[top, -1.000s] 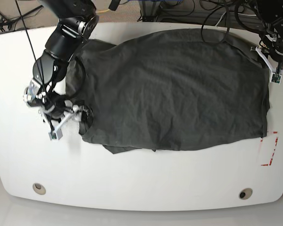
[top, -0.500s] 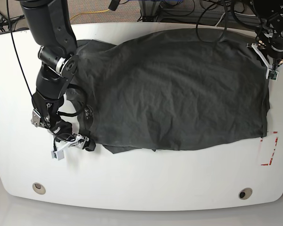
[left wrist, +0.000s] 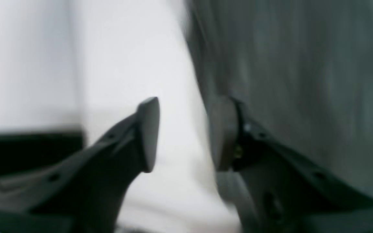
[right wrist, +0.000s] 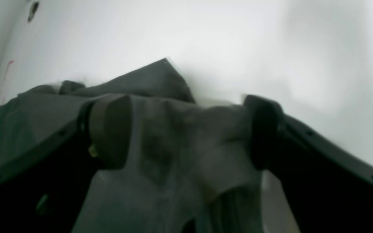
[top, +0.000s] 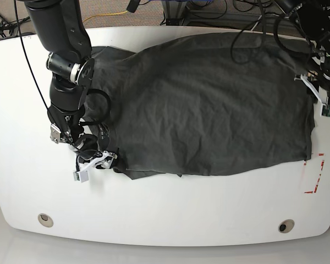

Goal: Fold the T-shirt properly
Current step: 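Release and regrasp the shirt's hem corners with both grippers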

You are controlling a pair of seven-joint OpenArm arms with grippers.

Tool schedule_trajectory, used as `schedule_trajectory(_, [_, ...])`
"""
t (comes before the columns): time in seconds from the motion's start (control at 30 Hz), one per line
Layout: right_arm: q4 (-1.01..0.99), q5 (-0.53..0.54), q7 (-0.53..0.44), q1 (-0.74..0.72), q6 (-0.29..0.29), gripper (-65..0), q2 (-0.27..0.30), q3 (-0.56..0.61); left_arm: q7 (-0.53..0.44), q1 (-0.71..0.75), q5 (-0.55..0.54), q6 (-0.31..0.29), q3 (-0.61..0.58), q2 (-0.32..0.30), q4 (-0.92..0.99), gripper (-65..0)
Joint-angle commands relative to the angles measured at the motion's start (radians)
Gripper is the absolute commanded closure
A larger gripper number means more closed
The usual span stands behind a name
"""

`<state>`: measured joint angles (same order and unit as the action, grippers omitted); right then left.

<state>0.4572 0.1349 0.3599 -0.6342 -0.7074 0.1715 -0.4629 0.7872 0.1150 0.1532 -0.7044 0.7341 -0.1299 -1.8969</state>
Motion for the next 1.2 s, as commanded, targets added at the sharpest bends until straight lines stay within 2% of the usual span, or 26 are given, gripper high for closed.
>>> schedule_trajectory(0.0, [0.005, -0.014, 0.028, -0.019, 0.009, -38.5, 0.007, 0.002, -0.016, -0.039, -0.007, 0.006, 0.002, -0.02, 0.02, -33.1])
schedule_trajectory(0.07, [0.005, -0.014, 0.028, -0.019, 0.009, -30.8, 0.007, 0.002, -0.016, -0.071, -0.007, 0.01, 0.0, -0.021, 0.05, -40.0])
schedule_trajectory(0.1, [0.005, -0.014, 0.028, -0.022, 0.009, -25.2, 0.007, 0.002, -0.016, -0.097, -0.007, 0.067, 0.0, -0.024, 0.081, -44.3])
schedule_trajectory(0.17, [0.005, -0.014, 0.028, -0.025, 0.009, -15.9, 0.007, 0.002, -0.016, -0.146, -0.01, 0.142, -0.005, -0.053, 0.145, -50.0])
schedule_trajectory(0.27, [0.005, -0.014, 0.028, -0.026, 0.009, -4.8, 0.007, 0.003, -0.016, -0.228, -0.013, 0.191, -0.005, -0.078, 0.282, -50.6])
schedule_trajectory(0.37, [0.005, -0.021, 0.028, -0.026, 0.009, 0.0, 0.007, 0.005, -0.016, -0.317, -0.01, 0.199, 0.002, -0.084, 0.42, -50.6])
schedule_trajectory(0.43, [0.005, -0.021, 0.028, -0.026, 0.009, 0.0, 0.007, 0.005, -0.021, -0.367, -0.01, 0.199, 0.002, -0.11, 0.518, -50.6])
schedule_trajectory(0.63, [0.005, -0.021, 0.031, -0.023, 0.009, 0.0, 0.007, 0.006, -0.03, -0.475, -0.01, 0.211, 0.002, -0.13, 0.702, -50.6])
schedule_trajectory(0.77, [0.005, -0.016, 0.041, -0.022, 0.009, 0.0, 0.007, 0.006, -0.114, -0.513, -0.008, 0.271, -0.008, -0.146, 0.821, -50.6])
schedule_trajectory(0.87, [0.005, -0.016, 0.043, -0.025, 0.009, 0.0, 0.007, 0.006, -0.167, -0.541, -0.008, 0.277, -0.014, -0.147, 0.919, -50.6])
schedule_trajectory(0.93, [0.005, -0.016, 0.043, -0.025, 0.009, 0.0, 0.007, 0.006, -0.171, -0.558, -0.011, 0.277, -0.037, -0.172, 0.983, -50.6])
schedule_trajectory(1.17, [0.025, -0.014, 0.044, -0.025, 0.009, 0.0, 0.006, 0.006, -0.174, -0.584, -0.016, 0.277, -0.072, -0.181, 1.048, -50.6])
